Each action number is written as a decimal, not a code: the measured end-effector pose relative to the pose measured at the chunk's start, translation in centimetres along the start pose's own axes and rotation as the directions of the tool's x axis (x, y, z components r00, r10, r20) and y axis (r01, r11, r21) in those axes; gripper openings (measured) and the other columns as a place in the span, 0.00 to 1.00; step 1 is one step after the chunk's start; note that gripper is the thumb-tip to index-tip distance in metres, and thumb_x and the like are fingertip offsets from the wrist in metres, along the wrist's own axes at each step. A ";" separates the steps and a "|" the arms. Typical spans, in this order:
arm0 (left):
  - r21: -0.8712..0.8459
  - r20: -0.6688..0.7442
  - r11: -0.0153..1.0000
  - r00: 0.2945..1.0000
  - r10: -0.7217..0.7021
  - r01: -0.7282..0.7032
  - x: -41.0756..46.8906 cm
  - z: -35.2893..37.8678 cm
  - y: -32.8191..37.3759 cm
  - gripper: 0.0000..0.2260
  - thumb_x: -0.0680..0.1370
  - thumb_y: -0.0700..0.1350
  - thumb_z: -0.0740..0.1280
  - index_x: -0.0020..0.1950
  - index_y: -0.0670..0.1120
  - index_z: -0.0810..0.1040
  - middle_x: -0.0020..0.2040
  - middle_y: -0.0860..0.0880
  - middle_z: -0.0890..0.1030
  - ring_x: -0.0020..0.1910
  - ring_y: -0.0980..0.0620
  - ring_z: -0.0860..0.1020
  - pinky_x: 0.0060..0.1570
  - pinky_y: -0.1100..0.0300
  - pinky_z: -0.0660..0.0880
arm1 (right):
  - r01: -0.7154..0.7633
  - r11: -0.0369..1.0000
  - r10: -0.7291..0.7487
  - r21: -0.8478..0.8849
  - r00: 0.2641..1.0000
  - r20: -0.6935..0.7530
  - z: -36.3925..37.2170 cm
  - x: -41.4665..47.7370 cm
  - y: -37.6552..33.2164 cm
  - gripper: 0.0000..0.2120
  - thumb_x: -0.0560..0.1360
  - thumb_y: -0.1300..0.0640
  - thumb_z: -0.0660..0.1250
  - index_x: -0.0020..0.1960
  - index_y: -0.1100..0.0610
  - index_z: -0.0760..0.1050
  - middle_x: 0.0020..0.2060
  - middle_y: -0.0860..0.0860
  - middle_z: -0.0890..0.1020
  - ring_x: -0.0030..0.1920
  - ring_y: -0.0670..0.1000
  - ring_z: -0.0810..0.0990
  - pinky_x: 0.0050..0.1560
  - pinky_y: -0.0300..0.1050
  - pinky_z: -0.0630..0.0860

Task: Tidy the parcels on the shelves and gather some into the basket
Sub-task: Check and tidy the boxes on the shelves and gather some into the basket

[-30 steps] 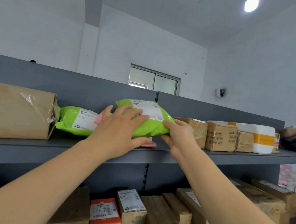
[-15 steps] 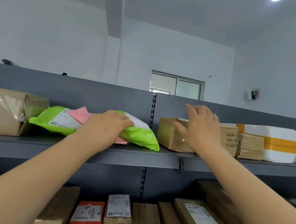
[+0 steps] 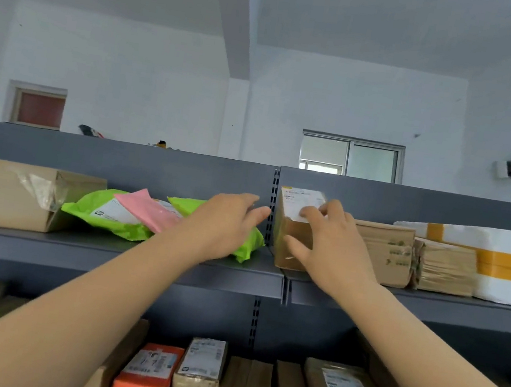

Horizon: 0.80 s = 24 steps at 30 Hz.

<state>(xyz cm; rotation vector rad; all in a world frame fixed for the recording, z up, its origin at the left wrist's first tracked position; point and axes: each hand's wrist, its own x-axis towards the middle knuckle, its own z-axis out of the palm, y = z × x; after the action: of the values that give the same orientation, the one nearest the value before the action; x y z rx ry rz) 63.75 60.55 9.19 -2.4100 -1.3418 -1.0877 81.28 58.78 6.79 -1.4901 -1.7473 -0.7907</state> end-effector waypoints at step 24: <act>-0.408 -0.220 0.912 0.974 -0.056 -0.040 -0.7 4.9 0.8 0.30 0.69 0.46 0.76 0.68 0.48 0.69 0.58 0.51 0.72 0.58 0.53 0.73 0.62 0.55 0.71 | -0.249 0.531 0.407 0.810 0.913 0.014 -1.0 -2.7 -0.5 0.30 0.69 0.73 0.70 0.67 0.54 0.72 0.54 0.45 0.79 0.47 0.37 0.77 0.48 0.32 0.76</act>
<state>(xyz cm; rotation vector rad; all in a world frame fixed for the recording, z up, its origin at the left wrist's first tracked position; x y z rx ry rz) 66.65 61.99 5.34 -2.4443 -1.1379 -1.7414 81.18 56.43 5.15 -0.9992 -1.3118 0.1123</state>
